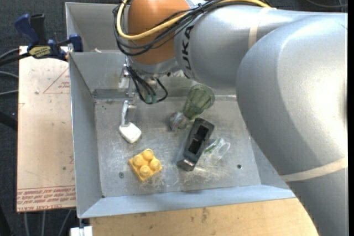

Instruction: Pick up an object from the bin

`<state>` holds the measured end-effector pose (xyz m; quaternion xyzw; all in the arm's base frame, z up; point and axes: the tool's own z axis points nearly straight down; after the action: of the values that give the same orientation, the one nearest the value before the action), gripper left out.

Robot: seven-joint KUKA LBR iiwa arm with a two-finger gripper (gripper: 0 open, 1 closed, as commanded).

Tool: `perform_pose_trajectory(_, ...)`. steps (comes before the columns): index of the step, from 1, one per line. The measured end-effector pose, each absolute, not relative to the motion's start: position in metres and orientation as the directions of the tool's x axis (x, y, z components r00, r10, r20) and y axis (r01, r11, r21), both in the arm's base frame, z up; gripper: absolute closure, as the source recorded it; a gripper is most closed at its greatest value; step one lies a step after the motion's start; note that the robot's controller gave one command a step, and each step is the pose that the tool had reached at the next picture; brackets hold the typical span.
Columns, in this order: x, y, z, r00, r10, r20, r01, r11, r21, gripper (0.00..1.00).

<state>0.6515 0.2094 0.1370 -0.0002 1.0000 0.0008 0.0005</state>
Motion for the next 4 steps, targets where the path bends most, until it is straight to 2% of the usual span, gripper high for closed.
perform_pose_trajectory(1,0.652,0.209,0.137,-1.0,0.001,-0.001,0.001,1.0,0.002,0.0)
perform_pose_trajectory(2,0.637,0.2,0.147,-0.953,-0.304,0.0,-0.304,0.953,0.001,0.0)
perform_pose_trajectory(3,0.628,0.2,0.128,-0.943,-0.333,-0.002,-0.333,0.943,0.001,0.0)
perform_pose_trajectory(4,0.625,0.18,0.121,-0.981,-0.194,-0.001,-0.194,0.981,0.001,0.0)
